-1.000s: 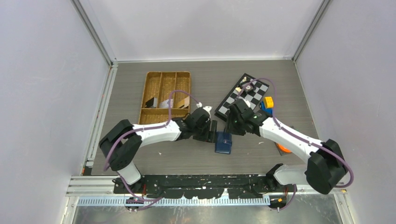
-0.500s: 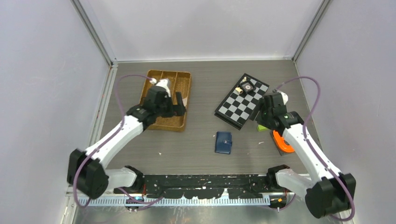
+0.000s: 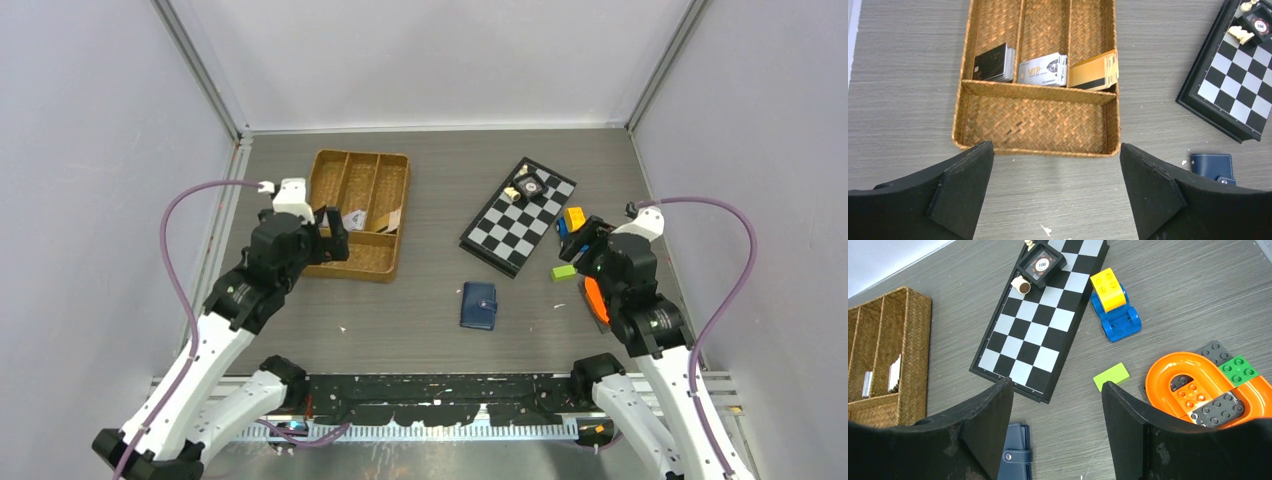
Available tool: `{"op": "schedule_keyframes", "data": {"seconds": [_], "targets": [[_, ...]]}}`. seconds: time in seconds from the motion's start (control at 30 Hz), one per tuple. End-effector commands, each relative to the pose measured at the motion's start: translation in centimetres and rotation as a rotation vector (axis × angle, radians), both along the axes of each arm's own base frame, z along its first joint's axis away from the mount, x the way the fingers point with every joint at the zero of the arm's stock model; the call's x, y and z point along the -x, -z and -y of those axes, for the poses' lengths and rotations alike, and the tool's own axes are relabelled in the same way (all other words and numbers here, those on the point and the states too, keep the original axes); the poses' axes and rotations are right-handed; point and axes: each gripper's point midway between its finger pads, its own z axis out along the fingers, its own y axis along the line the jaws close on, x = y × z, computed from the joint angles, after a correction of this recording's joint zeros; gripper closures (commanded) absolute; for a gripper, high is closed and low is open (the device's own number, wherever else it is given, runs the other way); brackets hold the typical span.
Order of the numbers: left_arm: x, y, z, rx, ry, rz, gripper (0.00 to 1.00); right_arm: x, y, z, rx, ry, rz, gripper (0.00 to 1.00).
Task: Put the credit cards into the card holder
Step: Reset both arms
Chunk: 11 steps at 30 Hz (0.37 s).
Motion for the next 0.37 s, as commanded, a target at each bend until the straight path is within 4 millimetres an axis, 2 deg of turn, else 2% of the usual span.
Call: {"op": "schedule_keyframes", "data": {"seconds": [0.0,0.13,0.33], "targets": [[1.11,0.56,-1.08,-0.016,-0.017,0.016,0.00,-0.62,-1.42,0.54,0.019,0.021,0.072,0.30],[1.27,0.32,-1.31,-0.017,-0.023,0.024,0.00,-0.71,-1.22,0.52,0.024,0.019,0.059,0.30],[1.06,0.97,-1.32,-0.065,-0.016,-0.030,0.00,-0.66,-1.61,0.59,0.024,0.022,0.070,0.30]]}}
